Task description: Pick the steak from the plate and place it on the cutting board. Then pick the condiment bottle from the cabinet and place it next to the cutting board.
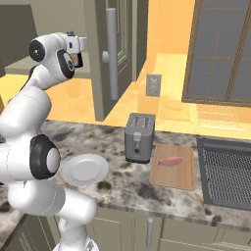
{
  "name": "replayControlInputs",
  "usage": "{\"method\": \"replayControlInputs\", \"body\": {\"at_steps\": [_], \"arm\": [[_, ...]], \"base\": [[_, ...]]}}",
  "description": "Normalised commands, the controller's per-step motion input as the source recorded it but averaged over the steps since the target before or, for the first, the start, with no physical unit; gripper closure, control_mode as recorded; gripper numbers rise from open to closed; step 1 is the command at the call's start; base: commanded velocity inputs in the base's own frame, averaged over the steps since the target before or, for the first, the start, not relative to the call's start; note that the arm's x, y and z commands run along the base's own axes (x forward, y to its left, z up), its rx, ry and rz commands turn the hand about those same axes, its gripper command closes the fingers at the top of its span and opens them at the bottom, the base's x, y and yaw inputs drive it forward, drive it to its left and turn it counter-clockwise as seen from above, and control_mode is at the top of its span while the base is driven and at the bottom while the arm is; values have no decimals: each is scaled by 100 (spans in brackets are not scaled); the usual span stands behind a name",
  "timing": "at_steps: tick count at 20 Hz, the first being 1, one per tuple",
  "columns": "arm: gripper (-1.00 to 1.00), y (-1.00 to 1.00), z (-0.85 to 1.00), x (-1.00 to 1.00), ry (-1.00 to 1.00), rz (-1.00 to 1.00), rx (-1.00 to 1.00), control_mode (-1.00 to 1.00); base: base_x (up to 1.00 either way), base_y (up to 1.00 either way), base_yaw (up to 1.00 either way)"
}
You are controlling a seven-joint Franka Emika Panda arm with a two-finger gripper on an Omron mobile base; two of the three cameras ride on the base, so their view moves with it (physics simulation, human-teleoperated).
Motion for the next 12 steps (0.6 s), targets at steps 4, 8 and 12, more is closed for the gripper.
{"method": "replayControlInputs", "body": {"at_steps": [4, 8, 12], "arm": [[-100, 9, -1, 15, 0, -1, 0, -100], [-100, 10, -1, 16, 0, -1, 0, -100], [-100, 10, 0, 15, 0, -1, 0, -100]], "base": [[0, 0, 0], [0, 0, 0], [0, 0, 0]]}}
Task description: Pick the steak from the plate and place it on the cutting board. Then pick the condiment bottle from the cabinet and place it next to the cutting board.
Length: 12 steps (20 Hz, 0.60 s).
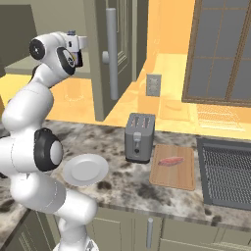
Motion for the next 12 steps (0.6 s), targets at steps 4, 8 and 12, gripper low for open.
{"method": "replayControlInputs", "body": {"at_steps": [4, 8, 12], "arm": [[-100, 10, 0, 14, 0, 0, 0, -100], [-100, 8, 0, 10, 0, 0, 0, -100], [-100, 9, 0, 0, 0, 0, 0, -100]], "base": [[0, 0, 0], [0, 0, 0], [0, 0, 0]]}}
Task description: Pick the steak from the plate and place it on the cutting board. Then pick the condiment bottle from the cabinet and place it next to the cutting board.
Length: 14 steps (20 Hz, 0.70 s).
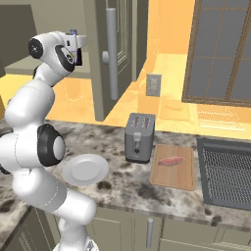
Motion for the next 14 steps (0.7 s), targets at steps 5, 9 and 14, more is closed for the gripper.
{"method": "replayControlInputs", "body": {"at_steps": [5, 9, 14], "arm": [[-100, 8, 1, -7, 0, 0, 0, -100], [-100, 8, 0, -12, 0, 0, 0, -100], [-100, 5, 0, -7, 0, 0, 0, -100]], "base": [[0, 0, 0], [0, 0, 0], [0, 0, 0]]}}
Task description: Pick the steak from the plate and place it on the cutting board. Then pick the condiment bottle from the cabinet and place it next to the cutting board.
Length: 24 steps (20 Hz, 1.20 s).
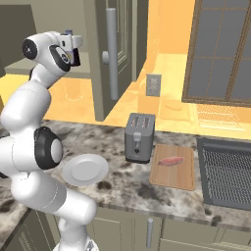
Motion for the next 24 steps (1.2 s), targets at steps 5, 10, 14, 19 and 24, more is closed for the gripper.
{"method": "replayControlInputs", "body": {"at_steps": [5, 10, 14, 19, 24], "arm": [[-100, 4, 0, -2, 0, -1, 0, -100], [-100, 1, 0, -6, 0, 0, 0, -100], [-100, 0, 0, -16, 0, 0, 0, -100], [100, 0, 0, -20, 0, -1, 0, -100], [100, 0, 0, -3, 0, 0, 0, -100]], "base": [[0, 0, 0], [0, 0, 0], [0, 0, 0], [0, 0, 0], [0, 0, 0]]}}
